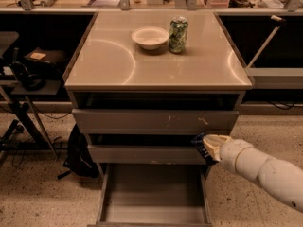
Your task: Pick rxbar blueberry from bottom drawer and place on counter
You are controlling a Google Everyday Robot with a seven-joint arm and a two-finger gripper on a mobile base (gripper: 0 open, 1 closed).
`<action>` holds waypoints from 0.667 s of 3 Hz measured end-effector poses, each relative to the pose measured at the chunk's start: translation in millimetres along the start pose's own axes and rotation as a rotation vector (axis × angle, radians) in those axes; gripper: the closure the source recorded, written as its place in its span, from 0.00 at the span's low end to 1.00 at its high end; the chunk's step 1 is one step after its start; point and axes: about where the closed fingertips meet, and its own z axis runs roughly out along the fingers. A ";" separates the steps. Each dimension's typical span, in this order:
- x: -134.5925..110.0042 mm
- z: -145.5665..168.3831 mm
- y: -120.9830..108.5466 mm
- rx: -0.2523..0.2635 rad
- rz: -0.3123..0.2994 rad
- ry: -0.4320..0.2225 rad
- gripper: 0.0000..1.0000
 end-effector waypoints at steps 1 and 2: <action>-25.5 -12.9 -1.5 0.026 -0.037 -0.006 1.00; -25.5 -12.9 -1.5 0.025 -0.037 -0.006 1.00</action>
Offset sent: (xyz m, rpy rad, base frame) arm 0.0012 0.0009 0.0293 -0.0317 -0.0259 -0.0074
